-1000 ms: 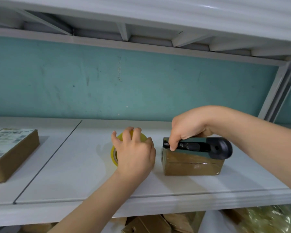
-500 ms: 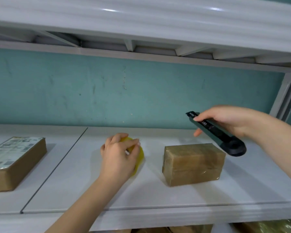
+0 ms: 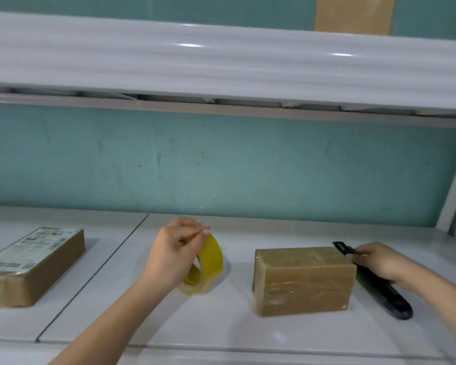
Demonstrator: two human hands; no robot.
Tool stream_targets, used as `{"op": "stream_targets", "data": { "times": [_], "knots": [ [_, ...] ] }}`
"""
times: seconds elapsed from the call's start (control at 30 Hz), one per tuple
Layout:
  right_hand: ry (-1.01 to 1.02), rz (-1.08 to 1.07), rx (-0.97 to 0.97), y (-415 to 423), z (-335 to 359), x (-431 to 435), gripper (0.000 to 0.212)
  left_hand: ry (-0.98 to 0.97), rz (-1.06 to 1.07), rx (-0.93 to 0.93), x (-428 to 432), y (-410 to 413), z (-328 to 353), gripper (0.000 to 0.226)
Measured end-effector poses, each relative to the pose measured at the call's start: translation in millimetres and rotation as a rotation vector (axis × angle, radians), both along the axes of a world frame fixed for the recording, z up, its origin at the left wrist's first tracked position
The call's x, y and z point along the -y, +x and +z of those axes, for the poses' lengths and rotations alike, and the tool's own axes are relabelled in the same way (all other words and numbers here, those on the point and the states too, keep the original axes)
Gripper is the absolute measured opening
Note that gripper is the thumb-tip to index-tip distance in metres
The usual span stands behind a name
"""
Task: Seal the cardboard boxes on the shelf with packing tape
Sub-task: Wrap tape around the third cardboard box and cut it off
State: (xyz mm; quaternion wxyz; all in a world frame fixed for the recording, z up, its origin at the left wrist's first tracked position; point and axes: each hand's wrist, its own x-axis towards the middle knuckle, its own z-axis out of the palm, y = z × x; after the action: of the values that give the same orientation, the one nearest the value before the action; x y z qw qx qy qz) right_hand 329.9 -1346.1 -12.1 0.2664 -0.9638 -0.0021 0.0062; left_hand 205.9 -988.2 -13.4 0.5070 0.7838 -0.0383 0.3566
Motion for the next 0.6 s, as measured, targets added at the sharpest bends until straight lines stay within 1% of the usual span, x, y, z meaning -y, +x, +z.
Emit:
{"op": "stream_targets", "data": {
  "times": [0.03,0.07,0.1,0.13,0.17,0.23,0.3,0.4,0.47,0.5,0.53,0.6],
  "knots": [
    [0.007,0.019,0.012,4,-4,0,0.028,0.017,0.021,0.035,4,-2,5,0.031],
    [0.017,0.040,0.029,7,-8,0,0.027,0.077,0.074,0.085,9,-3,9,0.025],
    [0.026,0.054,0.045,9,-11,0,0.025,0.189,0.146,0.149,15,-6,15,0.016],
    [0.029,0.068,0.057,11,-14,0,0.023,0.329,0.225,0.218,22,-8,19,0.014],
    [0.023,0.080,0.058,12,-17,0,0.022,0.453,0.293,0.295,30,-9,22,0.021],
    [-0.002,0.105,0.049,13,-21,2,0.020,0.611,0.390,0.421,46,-10,28,0.027],
    [-0.034,0.125,0.061,11,-21,6,0.019,0.730,0.447,0.517,62,-10,34,0.024],
    [-0.073,0.154,0.092,3,-15,11,0.024,0.888,0.504,0.632,84,-8,40,0.016],
    [-0.041,0.154,0.188,-5,0,12,0.025,0.944,0.530,0.683,99,-8,44,0.012],
    [0.023,0.149,0.262,-11,10,10,0.025,0.965,0.543,0.707,105,-8,45,0.011],
    [0.144,0.155,0.332,-20,23,6,0.025,0.984,0.553,0.725,112,-8,47,0.009],
    [0.537,0.217,0.399,-45,51,-7,0.025,1.013,0.565,0.759,125,-7,51,0.008]
  ]
}}
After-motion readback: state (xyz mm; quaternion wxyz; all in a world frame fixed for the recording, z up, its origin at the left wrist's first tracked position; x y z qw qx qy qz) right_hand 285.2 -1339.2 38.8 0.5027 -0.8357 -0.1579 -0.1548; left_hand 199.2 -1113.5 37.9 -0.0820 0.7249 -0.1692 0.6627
